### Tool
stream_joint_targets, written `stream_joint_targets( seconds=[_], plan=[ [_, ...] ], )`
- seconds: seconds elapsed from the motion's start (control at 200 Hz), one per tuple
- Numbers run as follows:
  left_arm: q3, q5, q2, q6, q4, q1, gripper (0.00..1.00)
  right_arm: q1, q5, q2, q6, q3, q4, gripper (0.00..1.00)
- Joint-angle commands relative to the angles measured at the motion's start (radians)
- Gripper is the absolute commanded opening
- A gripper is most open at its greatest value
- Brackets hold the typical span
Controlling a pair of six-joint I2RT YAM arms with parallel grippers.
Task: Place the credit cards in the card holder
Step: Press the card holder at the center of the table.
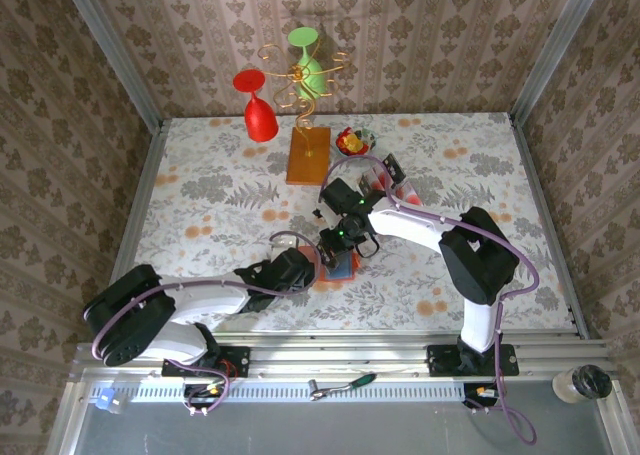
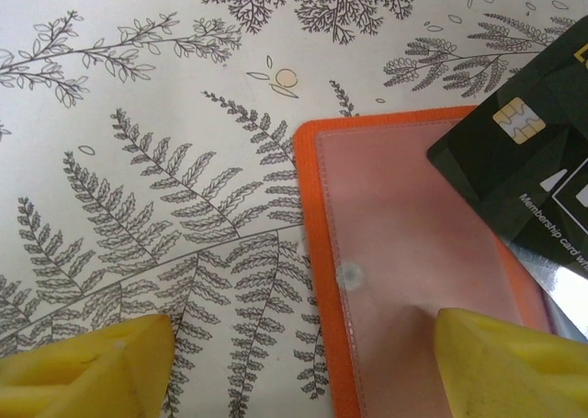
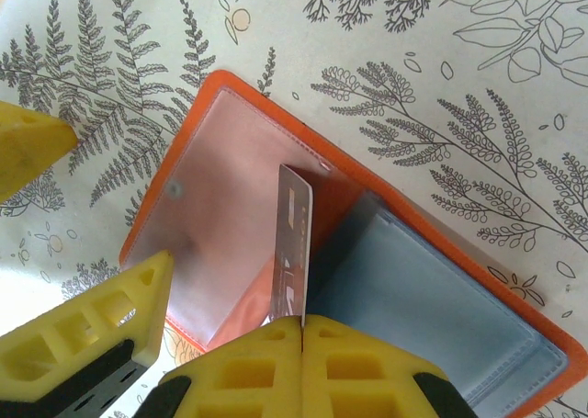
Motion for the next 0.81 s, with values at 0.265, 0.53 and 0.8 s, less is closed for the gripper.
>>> stream_joint_targets(
  seconds=[0.265,0.53,0.8],
  plan=[
    [0.040,-0.050,0.048,0.003,-0.105,0.012,0.71,0.007,0.009,-0.007,-0.011,-0.010,-0.025,0.00],
    [0.030,-0.048,0.056,-0.009,-0.107,0.007,0.70,0.005,-0.020,-0.047,0.007,-0.003,-0.021,0.00],
    [0.024,-0.048,0.055,-0.013,-0.104,-0.003,0.70,-0.018,-0.091,-0.208,0.210,-0.147,0.216,0.00]
  ],
)
